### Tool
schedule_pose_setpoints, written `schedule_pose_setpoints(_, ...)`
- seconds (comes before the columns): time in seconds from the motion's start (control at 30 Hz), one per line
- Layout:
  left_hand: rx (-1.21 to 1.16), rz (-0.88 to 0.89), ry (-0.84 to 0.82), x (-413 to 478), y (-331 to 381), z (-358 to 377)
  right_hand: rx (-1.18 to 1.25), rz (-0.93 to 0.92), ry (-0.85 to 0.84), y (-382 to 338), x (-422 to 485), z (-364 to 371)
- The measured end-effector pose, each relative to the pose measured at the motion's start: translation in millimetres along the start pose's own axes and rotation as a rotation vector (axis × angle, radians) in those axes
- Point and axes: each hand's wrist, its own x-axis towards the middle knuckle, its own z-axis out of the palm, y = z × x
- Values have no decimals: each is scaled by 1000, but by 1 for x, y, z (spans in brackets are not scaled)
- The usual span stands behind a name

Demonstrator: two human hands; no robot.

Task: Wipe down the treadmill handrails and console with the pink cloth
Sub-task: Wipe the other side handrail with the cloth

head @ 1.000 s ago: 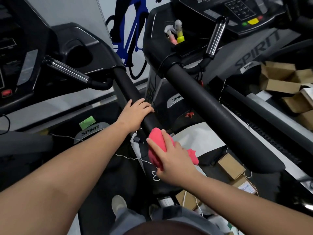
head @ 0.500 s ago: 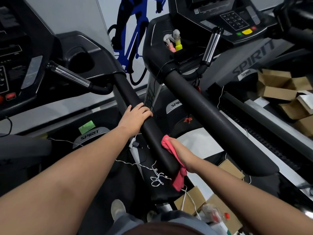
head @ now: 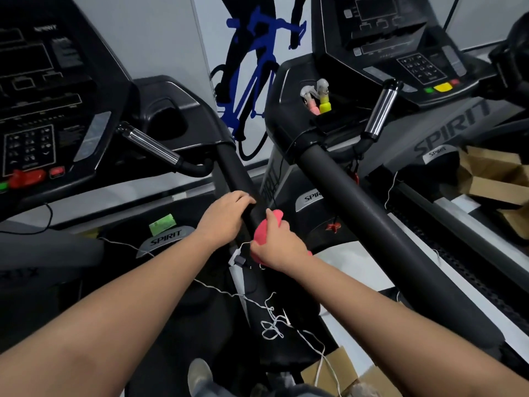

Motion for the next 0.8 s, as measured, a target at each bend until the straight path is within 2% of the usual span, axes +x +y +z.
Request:
schedule_pose_setpoints(0.07, -6, -81, 32, -5, -9, -5, -177, -37, 63, -15, 15, 8)
schedule_pose_setpoints(0.23, -15, -232, -6, -15, -33, -18, -590, -140, 131, -45, 47, 17)
schedule_pose_setpoints(0.33, -49, -301, -31, -21, -44, -22, -723, -211, 172, -58, 70, 18)
schedule_pose_setpoints(0.47, -232, -412, -64, -26, -61, -24, -788, -243, 147, -79, 105, 11)
schedule_pose_setpoints(0.63, -327, -460, -63, -30, -82, -21, -720, -287, 62, -95, 148, 1)
schedule_pose_setpoints(0.7, -341, -477, -77, -33, -90, -17, -552, -296, 59, -99, 165, -7)
schedule_pose_setpoints(0.8, -387, -499, -132, -42, -102, -9, -134, -218, 40, -99, 187, -18)
